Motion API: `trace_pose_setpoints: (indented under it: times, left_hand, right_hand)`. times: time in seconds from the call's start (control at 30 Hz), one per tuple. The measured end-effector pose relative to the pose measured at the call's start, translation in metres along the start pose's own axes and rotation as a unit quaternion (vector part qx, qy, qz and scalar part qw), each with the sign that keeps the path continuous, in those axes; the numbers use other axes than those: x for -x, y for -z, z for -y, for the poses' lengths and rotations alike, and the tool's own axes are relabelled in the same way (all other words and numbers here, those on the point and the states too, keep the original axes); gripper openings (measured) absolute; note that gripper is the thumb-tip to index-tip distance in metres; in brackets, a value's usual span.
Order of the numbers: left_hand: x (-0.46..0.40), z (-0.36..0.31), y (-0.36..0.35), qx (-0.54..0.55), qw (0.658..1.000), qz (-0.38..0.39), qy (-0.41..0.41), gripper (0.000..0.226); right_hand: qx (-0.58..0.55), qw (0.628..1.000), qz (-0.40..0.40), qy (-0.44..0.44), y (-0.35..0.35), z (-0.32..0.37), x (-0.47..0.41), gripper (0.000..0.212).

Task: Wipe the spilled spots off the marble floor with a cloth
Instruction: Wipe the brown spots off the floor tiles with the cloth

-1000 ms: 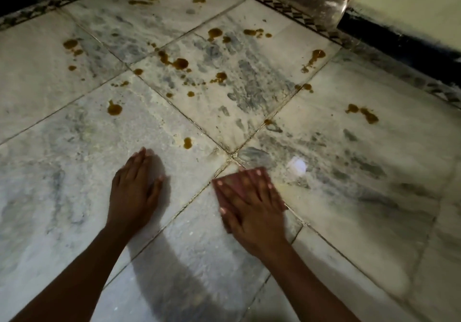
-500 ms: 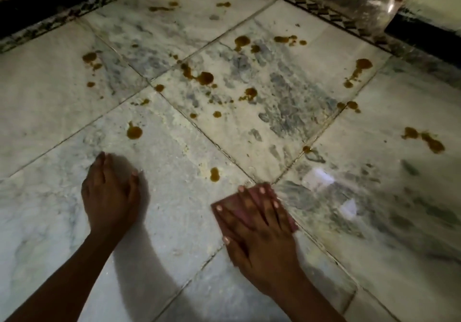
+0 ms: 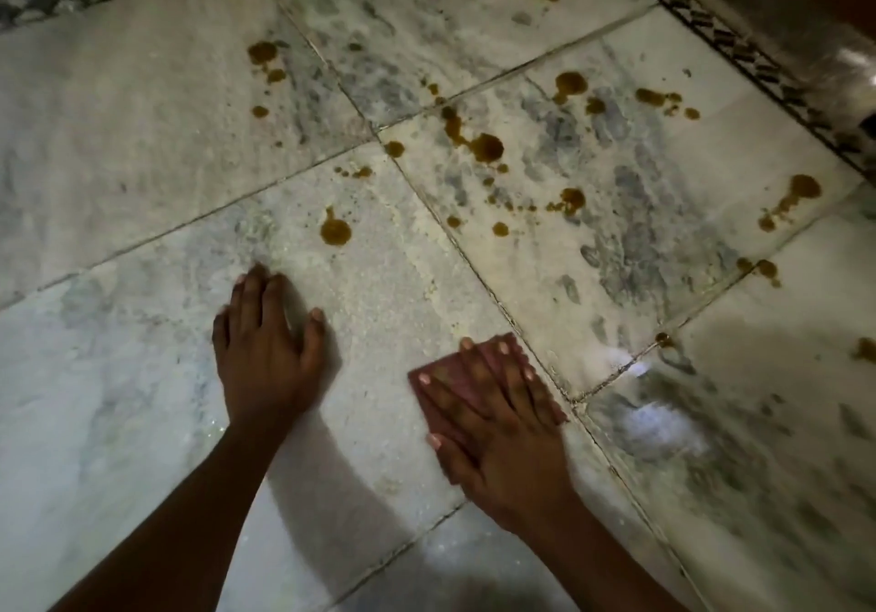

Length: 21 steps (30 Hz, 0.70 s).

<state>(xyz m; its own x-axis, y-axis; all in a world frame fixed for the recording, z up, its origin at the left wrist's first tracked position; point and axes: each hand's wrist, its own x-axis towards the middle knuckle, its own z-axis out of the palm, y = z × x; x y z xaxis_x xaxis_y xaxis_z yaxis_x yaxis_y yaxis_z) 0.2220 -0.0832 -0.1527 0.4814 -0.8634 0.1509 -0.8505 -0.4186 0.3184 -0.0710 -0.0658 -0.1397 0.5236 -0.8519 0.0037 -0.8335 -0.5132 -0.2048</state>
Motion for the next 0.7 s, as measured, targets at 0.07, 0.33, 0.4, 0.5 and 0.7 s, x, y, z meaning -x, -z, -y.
trace_pose_setpoints:
  times: [0.07,0.33,0.4,0.5,0.7]
  left_hand:
    - [0.000,-0.001,0.001,-0.010,1.000,-0.001,0.002,0.066]
    - [-0.004,-0.001,0.002,-0.028,1.000,0.006,0.013,0.066]
    - [-0.005,-0.003,0.004,-0.029,0.999,0.011,0.011,0.066]
    - [-0.005,-0.003,0.007,-0.033,0.999,0.018,0.021,0.066]
    - [-0.004,-0.001,0.001,-0.038,0.999,0.016,0.024,0.064]
  right_hand:
    - [0.015,0.998,0.002,-0.055,0.003,-0.016,-0.010,0.065]
    - [-0.003,0.995,-0.027,-0.096,-0.020,0.050,-0.122,0.059]
    - [-0.011,1.000,-0.005,0.005,-0.008,0.055,-0.084,0.060]
    - [-0.015,0.995,0.017,0.100,0.002,0.027,-0.055,0.062]
    - [0.029,0.996,-0.013,-0.088,-0.017,0.009,-0.175,0.066]
